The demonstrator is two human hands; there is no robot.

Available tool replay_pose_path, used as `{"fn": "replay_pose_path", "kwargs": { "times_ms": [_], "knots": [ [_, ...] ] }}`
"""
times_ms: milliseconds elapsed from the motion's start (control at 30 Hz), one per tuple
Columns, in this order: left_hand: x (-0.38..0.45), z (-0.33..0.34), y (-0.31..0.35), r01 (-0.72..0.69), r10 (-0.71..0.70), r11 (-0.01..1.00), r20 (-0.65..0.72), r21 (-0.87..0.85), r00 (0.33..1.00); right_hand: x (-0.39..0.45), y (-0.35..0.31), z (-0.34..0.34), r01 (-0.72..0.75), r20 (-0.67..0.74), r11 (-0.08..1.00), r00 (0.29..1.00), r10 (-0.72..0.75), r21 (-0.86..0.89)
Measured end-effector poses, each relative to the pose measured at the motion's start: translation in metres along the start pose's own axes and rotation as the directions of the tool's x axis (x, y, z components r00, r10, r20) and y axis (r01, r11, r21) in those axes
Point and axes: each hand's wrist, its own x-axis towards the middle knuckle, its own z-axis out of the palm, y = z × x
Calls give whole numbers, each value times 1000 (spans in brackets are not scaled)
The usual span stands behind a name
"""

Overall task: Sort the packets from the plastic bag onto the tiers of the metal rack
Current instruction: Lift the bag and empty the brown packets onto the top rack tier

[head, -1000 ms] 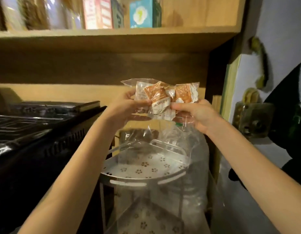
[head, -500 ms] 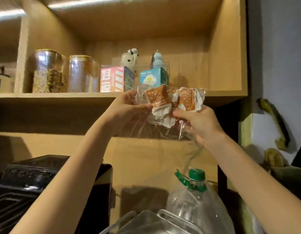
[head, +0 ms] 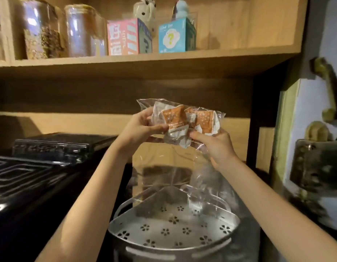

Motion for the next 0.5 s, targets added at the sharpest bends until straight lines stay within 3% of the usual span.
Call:
{"fn": "replay_pose_path", "kwargs": {
  "times_ms": [300,500],
  "knots": [
    [-53,14,-65,229,-231,971,-32,-64,972,-41,68,-24,-204,-14,967,979,205,-155],
    [-76,22,-90,342,-347,923,3,-178,938,-60,81,-34,-312,81,915,936,342,-256]
  ]
}}
